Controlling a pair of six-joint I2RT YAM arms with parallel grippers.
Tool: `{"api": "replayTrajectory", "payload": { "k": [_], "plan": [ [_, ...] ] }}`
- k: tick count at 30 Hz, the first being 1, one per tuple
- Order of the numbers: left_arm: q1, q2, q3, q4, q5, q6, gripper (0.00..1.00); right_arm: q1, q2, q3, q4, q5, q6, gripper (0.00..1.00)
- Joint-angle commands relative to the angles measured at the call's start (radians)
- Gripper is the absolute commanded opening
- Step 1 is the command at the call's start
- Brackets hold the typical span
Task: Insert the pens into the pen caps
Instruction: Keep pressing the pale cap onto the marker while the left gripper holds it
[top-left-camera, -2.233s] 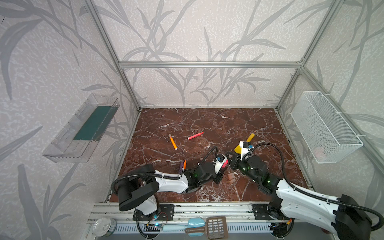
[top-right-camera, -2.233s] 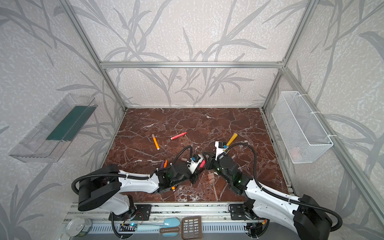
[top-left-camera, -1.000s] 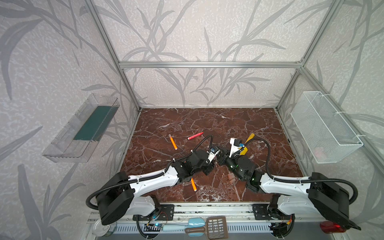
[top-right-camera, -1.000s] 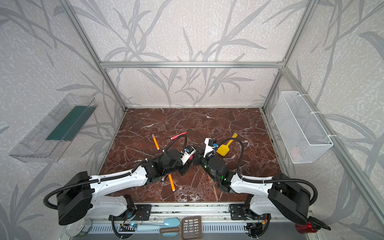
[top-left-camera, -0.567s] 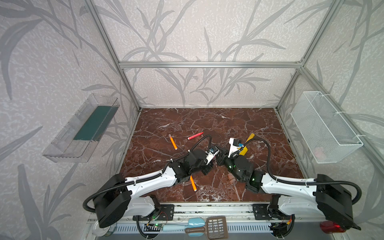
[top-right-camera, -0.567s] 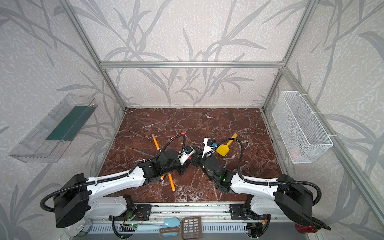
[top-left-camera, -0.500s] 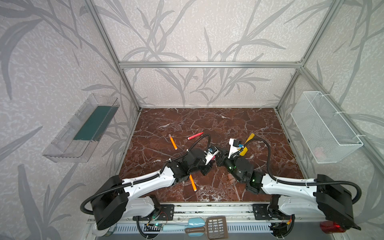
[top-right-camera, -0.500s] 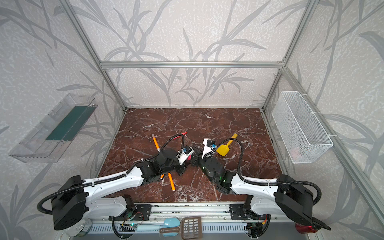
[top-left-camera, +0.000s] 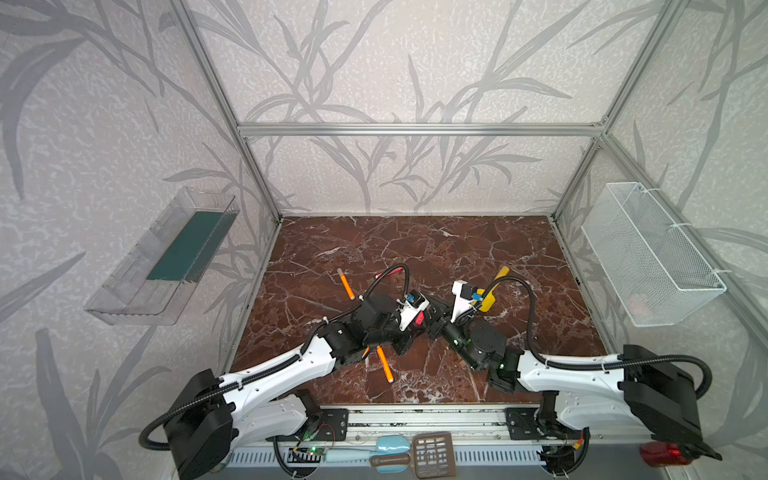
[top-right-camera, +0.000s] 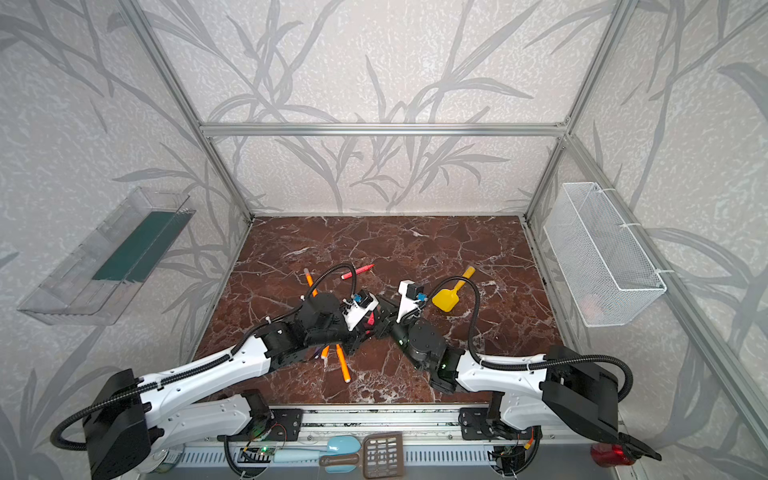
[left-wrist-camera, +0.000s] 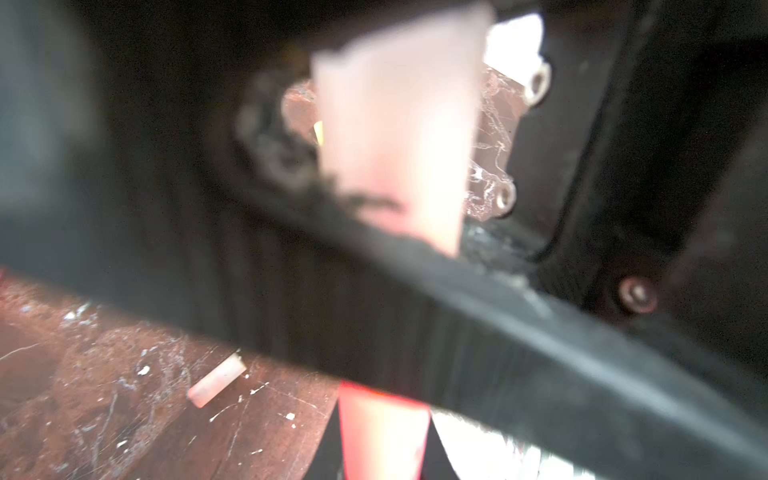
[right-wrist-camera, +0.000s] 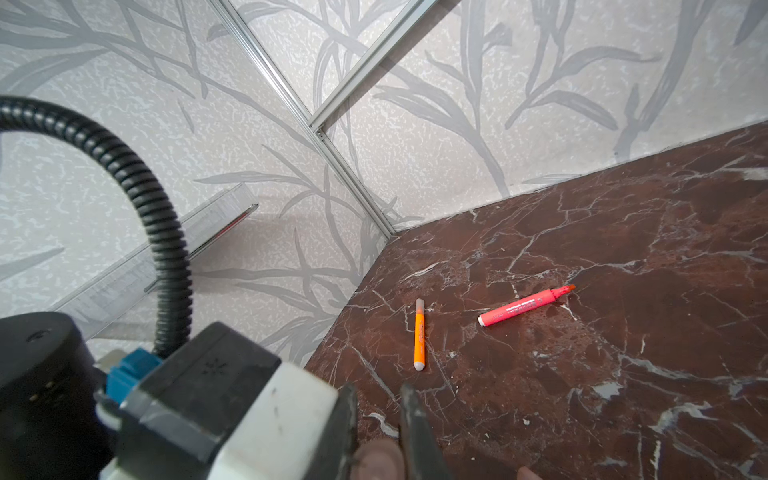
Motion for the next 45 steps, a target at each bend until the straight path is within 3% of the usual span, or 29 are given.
{"api": "replayTrajectory", "payload": {
  "k": [1,21,31,36,45],
  "plan": [
    [0.058,-0.019,0.113,0.430,-0.187,-0.048,0.00,0.133,0.070,-0.016,-0.245,-0.334,0.069,0.00],
    [0.060,-0.037,0.255,0.371,-0.165,-0.048,0.00,0.135,0.142,0.020,-0.268,-0.339,0.076,0.00],
    [0.060,-0.041,0.164,0.428,-0.174,-0.082,0.00,0.135,0.084,-0.009,-0.276,-0.295,0.067,0.00],
    [0.060,-0.034,0.088,0.464,-0.171,-0.112,0.00,0.133,0.050,-0.021,-0.291,-0.218,0.060,0.00],
    [0.054,-0.025,-0.096,0.620,-0.079,-0.191,0.00,0.107,-0.109,-0.045,-0.387,-0.105,0.028,0.00]
  ]
}}
